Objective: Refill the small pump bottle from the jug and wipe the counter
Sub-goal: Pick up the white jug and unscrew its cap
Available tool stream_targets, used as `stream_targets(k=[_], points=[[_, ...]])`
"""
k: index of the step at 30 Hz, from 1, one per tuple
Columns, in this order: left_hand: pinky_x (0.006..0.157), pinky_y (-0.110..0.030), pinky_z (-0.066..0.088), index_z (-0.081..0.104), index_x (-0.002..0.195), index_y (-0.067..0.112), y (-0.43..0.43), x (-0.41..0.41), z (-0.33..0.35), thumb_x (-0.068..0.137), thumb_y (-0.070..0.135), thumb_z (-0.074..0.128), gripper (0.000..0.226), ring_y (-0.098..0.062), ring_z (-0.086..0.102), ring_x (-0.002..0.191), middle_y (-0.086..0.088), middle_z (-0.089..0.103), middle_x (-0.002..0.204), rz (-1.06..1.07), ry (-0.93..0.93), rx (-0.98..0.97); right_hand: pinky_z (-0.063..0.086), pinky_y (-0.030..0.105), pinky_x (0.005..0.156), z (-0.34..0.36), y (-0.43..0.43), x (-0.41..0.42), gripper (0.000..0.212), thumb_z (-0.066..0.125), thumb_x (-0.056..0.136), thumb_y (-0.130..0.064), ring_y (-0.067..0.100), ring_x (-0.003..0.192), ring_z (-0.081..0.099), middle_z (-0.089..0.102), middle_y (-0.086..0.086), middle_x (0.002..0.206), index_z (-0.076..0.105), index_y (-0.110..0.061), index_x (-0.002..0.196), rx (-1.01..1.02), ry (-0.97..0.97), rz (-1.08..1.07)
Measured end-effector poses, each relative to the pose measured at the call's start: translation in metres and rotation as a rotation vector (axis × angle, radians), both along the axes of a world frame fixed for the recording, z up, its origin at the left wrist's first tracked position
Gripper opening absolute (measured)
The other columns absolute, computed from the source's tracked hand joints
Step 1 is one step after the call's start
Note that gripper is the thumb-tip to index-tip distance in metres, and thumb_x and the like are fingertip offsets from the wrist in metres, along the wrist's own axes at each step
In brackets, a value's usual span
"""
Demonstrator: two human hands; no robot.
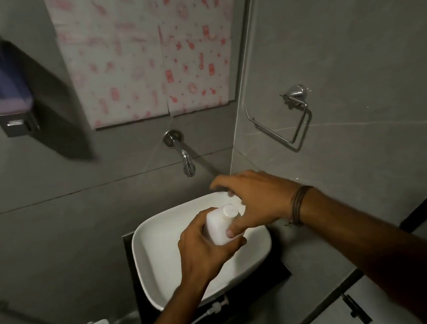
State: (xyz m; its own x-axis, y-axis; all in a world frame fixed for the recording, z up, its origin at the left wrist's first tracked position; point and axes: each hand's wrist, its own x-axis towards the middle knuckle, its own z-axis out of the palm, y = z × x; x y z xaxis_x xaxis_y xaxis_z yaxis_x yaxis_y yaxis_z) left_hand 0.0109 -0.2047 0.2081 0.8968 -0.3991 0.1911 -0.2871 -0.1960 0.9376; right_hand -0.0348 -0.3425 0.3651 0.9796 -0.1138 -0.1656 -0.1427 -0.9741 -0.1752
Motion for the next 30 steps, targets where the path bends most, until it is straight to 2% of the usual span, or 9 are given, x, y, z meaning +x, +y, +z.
stream_targets(k=[2,4,6,8,10,13,17,19,30], points=[[0.078,-0.028,0.064,0.070,0.118,0.035,0.007,0.003,0.000,0.049,0.049,0.101,0.077,-0.012,0.072,0.093,0.013,0.077,0.108,-0.006,-0.004,-0.009,0.050,0.035,0.079,0.000,0.011,0.007,0.055,0.071,0.076,-0.068,0.025,0.100,0.062,0.064,-0.001,0.113,0.060,-0.029,0.114,-0.138,0.025,-0.031],[0.072,-0.013,0.059,0.069,0.117,0.035,0.011,0.004,-0.001,0.047,0.053,0.099,0.078,-0.010,0.071,0.091,0.014,0.076,0.106,-0.016,-0.012,-0.004,0.048,0.033,0.074,0.001,0.020,0.010,0.029,0.072,0.083,-0.046,0.024,0.098,0.063,0.065,-0.001,0.107,0.066,-0.028,0.105,-0.132,0.030,0.019],[0.067,-0.006,0.054,0.069,0.118,0.034,0.014,0.005,-0.002,0.048,0.054,0.099,0.079,-0.008,0.070,0.089,0.013,0.076,0.106,-0.007,-0.008,-0.010,0.047,0.030,0.070,0.006,0.025,0.008,0.043,0.078,0.073,-0.027,0.011,0.087,0.060,0.064,-0.008,0.108,0.062,-0.034,0.113,-0.081,0.031,0.098],[0.069,-0.008,0.053,0.069,0.117,0.036,0.018,0.006,-0.001,0.047,0.053,0.098,0.077,-0.007,0.071,0.089,0.015,0.076,0.104,-0.005,-0.012,-0.021,0.046,0.030,0.074,0.006,0.030,0.005,0.061,0.082,0.068,-0.042,0.009,0.089,0.057,0.062,-0.008,0.116,0.055,-0.038,0.122,-0.077,0.032,0.077],[0.073,-0.017,0.058,0.069,0.116,0.036,0.022,0.008,-0.001,0.047,0.055,0.097,0.077,-0.008,0.072,0.090,0.015,0.077,0.103,-0.016,-0.032,-0.022,0.047,0.033,0.076,0.005,0.036,0.005,0.056,0.076,0.073,-0.060,0.021,0.100,0.061,0.063,-0.002,0.118,0.058,-0.035,0.120,-0.147,0.015,0.028],[0.068,-0.007,0.054,0.069,0.117,0.036,0.027,0.009,0.002,0.045,0.059,0.096,0.080,-0.003,0.070,0.090,0.017,0.075,0.103,-0.020,-0.056,-0.041,0.055,0.036,0.082,0.006,0.042,0.004,0.042,0.078,0.074,-0.028,0.021,0.105,0.064,0.067,-0.004,0.118,0.064,-0.034,0.114,-0.101,-0.026,0.085],[0.071,0.001,0.048,0.069,0.116,0.037,0.030,0.009,0.006,0.044,0.061,0.094,0.080,0.003,0.067,0.093,0.019,0.075,0.103,-0.011,-0.059,-0.054,0.049,0.034,0.079,0.011,0.045,0.002,0.047,0.076,0.078,-0.052,0.021,0.103,0.062,0.065,-0.004,0.121,0.059,-0.034,0.117,-0.122,-0.036,0.037],[0.069,-0.002,0.050,0.069,0.118,0.035,0.031,0.010,0.007,0.045,0.060,0.095,0.082,-0.001,0.069,0.089,0.017,0.075,0.104,-0.017,-0.066,-0.045,0.047,0.033,0.075,0.009,0.046,0.001,0.032,0.073,0.081,-0.036,0.021,0.102,0.062,0.066,-0.004,0.116,0.063,-0.035,0.111,-0.113,-0.037,0.059],[0.068,0.000,0.048,0.069,0.117,0.037,0.031,0.012,0.003,0.046,0.055,0.098,0.079,0.003,0.067,0.089,0.017,0.075,0.106,-0.018,-0.075,-0.060,0.055,0.032,0.085,0.008,0.045,-0.004,0.059,0.084,0.072,-0.040,0.017,0.107,0.063,0.066,-0.007,0.124,0.059,-0.035,0.125,-0.022,-0.093,0.006]])
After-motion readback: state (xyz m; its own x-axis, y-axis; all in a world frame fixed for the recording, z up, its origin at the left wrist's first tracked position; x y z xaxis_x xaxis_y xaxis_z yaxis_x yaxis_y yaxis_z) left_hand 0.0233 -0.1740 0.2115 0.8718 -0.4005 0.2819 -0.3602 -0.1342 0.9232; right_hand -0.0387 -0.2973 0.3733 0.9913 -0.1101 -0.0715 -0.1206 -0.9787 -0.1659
